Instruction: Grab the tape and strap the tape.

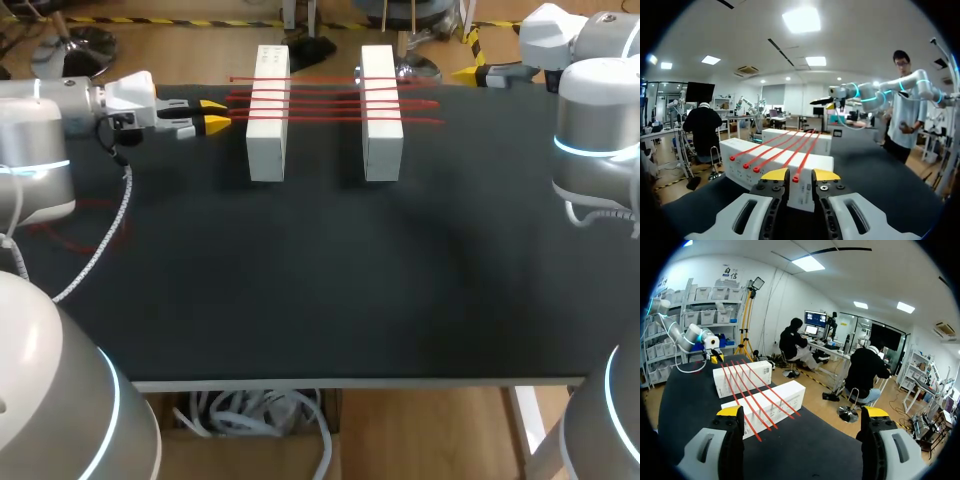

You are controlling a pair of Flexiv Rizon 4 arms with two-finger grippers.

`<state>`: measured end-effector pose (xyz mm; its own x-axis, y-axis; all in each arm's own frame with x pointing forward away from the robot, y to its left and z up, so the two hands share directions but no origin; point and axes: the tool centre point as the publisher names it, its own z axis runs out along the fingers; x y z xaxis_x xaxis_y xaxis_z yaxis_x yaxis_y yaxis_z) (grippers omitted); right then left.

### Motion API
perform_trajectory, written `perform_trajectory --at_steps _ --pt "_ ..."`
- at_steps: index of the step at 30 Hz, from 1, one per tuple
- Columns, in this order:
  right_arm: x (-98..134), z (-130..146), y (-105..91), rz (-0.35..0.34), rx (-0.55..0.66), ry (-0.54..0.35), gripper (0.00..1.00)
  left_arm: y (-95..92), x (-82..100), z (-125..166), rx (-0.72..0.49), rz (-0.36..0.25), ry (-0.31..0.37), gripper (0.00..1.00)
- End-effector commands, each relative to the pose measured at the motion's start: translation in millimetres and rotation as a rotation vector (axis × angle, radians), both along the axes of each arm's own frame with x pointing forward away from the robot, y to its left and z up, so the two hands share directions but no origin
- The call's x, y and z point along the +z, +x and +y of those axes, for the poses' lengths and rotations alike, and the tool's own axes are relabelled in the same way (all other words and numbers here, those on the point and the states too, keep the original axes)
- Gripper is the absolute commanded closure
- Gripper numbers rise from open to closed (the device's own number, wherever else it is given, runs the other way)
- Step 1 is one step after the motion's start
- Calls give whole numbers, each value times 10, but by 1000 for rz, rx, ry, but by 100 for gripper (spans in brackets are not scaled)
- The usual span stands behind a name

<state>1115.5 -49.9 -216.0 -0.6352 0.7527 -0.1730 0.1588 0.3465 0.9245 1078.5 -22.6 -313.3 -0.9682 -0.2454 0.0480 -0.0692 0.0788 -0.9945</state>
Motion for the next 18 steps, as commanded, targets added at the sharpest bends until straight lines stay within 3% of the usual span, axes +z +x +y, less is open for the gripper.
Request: perform_trajectory --at_steps 1,18 --pt "6 -7 -3 3 2 -1 0 28 -34 -14 -6 -3 -7 79" --pt "6 -7 -3 3 2 -1 0 25 -80 -61 -14 8 -15 82"
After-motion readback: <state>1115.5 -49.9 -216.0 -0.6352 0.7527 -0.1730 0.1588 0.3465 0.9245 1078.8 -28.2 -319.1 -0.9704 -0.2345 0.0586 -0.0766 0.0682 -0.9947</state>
